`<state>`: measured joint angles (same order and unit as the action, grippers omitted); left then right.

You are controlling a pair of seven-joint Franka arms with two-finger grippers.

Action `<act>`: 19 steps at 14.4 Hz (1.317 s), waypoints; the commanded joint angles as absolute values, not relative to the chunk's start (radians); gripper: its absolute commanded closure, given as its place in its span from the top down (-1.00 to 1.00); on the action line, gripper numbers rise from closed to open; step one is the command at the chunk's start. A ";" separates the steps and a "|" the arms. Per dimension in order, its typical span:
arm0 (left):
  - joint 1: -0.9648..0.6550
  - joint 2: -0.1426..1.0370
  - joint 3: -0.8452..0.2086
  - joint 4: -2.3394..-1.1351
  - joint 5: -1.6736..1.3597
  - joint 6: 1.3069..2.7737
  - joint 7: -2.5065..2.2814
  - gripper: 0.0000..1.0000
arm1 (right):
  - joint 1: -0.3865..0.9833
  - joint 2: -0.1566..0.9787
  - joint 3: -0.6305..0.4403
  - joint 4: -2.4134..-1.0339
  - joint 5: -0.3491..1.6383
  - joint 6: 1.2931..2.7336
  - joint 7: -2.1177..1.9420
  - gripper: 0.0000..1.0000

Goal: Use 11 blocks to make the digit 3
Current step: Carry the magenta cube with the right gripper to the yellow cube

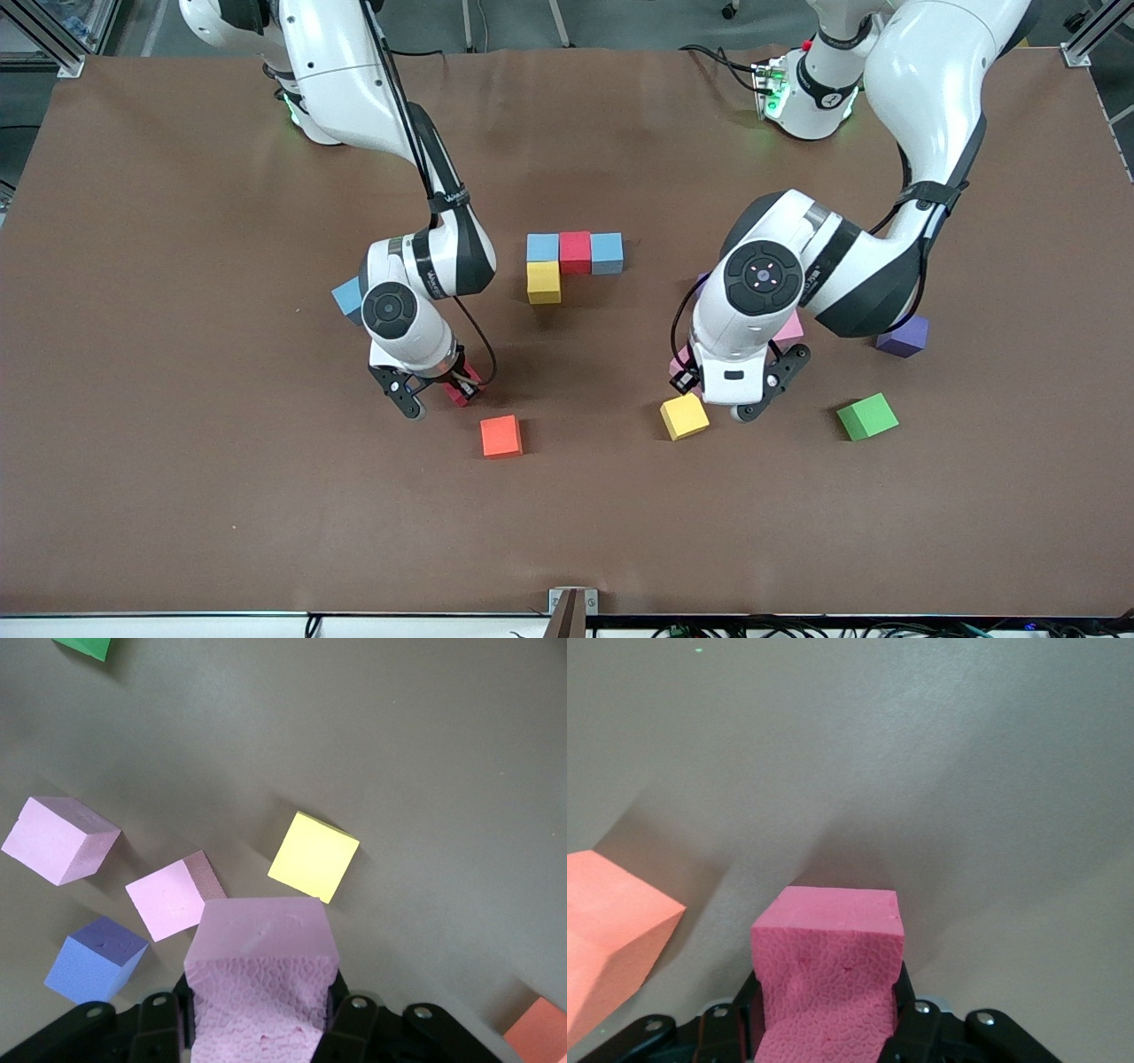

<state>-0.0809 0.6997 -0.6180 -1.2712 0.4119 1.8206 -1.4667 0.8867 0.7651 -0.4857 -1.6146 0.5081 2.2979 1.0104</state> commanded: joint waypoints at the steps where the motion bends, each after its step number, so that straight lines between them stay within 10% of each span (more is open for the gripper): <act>1: -0.086 0.695 -0.617 -1.269 0.414 1.821 -1.482 -0.70 | 0.907 0.775 -0.486 -1.580 0.517 2.290 0.993 -0.98; 19: -0.101 0.680 -0.621 -1.270 0.416 1.816 -1.499 -0.70 | 1.068 0.753 -0.453 -1.592 0.417 2.244 0.406 -0.99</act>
